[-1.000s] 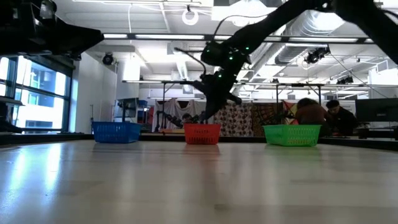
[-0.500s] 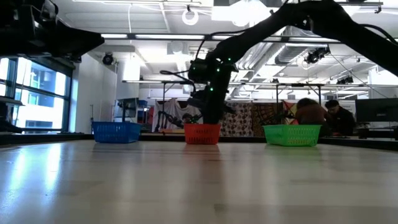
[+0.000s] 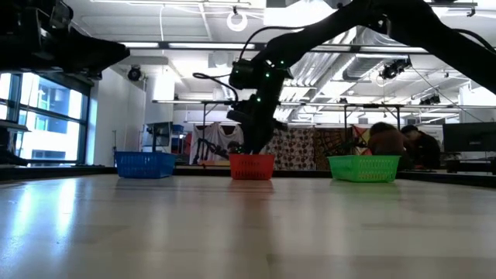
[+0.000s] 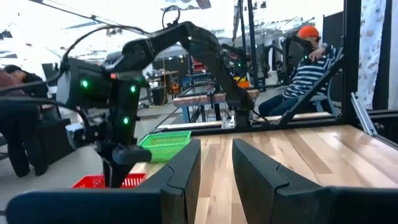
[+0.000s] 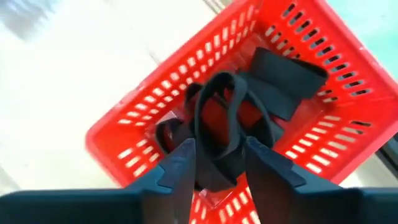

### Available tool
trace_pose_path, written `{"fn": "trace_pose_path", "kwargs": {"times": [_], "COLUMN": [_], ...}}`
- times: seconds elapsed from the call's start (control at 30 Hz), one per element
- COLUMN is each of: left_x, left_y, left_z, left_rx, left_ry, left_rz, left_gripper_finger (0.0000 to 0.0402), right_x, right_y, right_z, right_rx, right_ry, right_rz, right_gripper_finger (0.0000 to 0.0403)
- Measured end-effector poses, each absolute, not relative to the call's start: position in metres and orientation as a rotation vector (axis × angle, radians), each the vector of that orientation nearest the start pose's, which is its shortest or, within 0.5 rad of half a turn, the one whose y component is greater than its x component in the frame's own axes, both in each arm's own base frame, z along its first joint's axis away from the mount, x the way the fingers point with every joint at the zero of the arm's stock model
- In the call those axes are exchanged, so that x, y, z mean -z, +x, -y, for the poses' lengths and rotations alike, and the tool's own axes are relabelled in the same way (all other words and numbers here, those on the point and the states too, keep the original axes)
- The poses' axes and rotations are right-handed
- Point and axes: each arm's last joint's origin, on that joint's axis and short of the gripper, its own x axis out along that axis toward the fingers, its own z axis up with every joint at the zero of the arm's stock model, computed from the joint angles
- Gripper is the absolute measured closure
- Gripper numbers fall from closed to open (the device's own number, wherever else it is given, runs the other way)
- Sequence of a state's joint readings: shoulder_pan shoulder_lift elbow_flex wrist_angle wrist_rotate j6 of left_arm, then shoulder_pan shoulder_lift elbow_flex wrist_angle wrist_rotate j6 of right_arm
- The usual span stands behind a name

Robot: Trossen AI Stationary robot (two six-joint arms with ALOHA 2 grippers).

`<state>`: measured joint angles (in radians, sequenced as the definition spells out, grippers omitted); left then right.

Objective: Sort rubber bands into baskets
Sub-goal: Return to Home Position

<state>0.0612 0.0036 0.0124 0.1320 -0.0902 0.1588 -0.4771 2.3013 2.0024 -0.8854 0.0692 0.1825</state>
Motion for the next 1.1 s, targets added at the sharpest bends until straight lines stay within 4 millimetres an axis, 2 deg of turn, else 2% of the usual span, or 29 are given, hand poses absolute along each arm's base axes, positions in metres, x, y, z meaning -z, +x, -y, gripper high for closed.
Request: {"fn": "trace_pose_path", "kwargs": {"times": [0.17,0.3,0.4,0.57,0.8,0.93,1.1], "left_x": [-0.176,-0.172,-0.170,-0.170,-0.170,-0.170,-0.170], "left_y": [0.096,0.096,0.097,0.097,0.097,0.097,0.097], "left_z": [-0.009,-0.010,-0.010,-0.010,-0.010,-0.010,-0.010], "left_rx": [-0.166,-0.207,-0.215,-0.206,-0.215,-0.215,-0.214], "left_ry": [0.157,0.155,0.134,0.124,0.114,0.094,0.073], "left_rz": [0.090,0.037,0.023,0.021,0.026,0.029,0.030], "left_gripper_finger": [0.0319,0.0319,0.0319,0.0319,0.0319,0.0319,0.0319], "right_x": [-0.206,-0.208,-0.207,-0.206,-0.210,-0.211,-0.207], "right_y": [0.435,0.439,0.441,0.452,0.469,0.470,0.466], "right_z": [0.215,0.202,0.187,0.163,0.141,0.139,0.129], "right_rx": [0.564,0.561,0.565,0.477,0.375,0.352,0.296], "right_ry": [0.377,0.295,0.229,0.134,0.044,0.035,0.032], "right_rz": [-1.127,-1.168,-1.223,-1.223,-1.132,-1.121,-1.026], "right_gripper_finger": [0.0270,0.0281,0.0312,0.0392,0.0400,0.0401,0.0402]}}
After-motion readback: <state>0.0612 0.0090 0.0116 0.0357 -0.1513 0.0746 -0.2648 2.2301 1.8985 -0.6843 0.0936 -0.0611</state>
